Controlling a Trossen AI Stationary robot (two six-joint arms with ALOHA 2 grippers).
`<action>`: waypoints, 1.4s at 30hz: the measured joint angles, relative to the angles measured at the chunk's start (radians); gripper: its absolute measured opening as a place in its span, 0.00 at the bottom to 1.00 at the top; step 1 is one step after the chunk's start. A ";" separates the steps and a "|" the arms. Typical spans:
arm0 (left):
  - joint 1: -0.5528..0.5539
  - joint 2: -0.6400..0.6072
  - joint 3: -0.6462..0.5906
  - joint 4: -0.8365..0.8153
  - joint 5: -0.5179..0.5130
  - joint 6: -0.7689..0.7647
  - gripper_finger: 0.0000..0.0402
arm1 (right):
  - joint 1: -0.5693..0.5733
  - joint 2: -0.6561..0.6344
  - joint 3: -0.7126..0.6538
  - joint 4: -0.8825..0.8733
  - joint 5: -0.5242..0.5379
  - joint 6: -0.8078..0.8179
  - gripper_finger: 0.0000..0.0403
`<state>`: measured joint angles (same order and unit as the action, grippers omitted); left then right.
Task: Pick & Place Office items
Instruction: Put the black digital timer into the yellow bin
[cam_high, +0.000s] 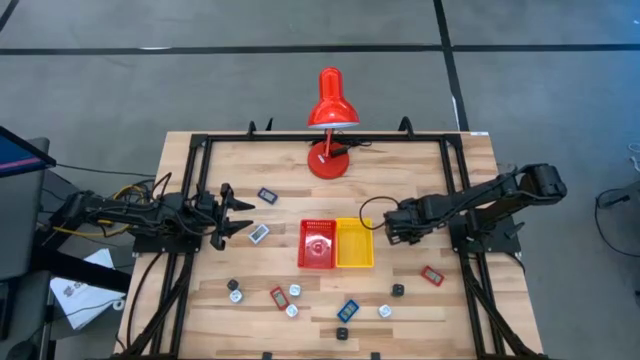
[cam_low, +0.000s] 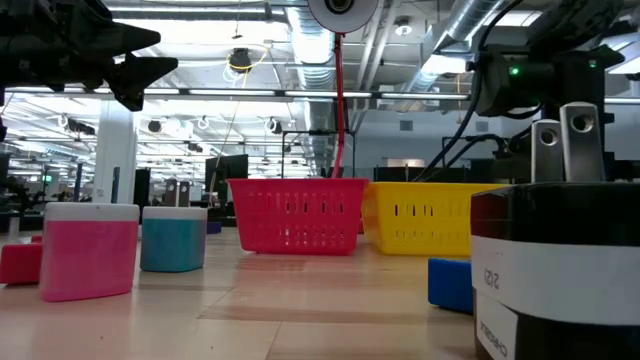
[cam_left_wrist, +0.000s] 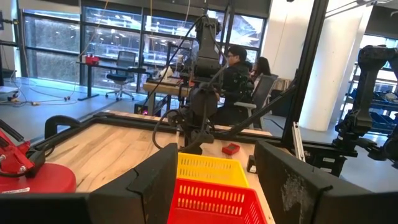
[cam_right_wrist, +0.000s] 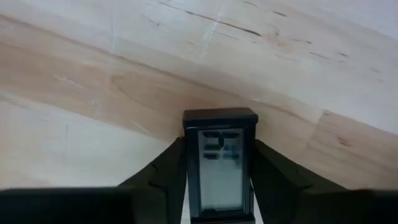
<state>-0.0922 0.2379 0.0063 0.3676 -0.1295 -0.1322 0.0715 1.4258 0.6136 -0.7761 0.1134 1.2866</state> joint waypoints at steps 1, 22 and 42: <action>0.000 0.000 0.000 0.000 0.000 0.000 0.52 | 0.000 0.000 0.000 0.001 0.004 -0.004 0.34; 0.000 0.000 0.000 0.000 0.000 -0.006 0.52 | 0.068 0.006 0.034 0.009 0.090 -0.050 0.35; 0.000 0.000 0.000 0.000 0.000 -0.007 0.52 | 0.072 0.002 0.167 -0.002 0.159 -0.200 0.35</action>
<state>-0.0925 0.2378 0.0060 0.3676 -0.1292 -0.1390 0.1436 1.4277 0.7809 -0.7776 0.2720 1.0863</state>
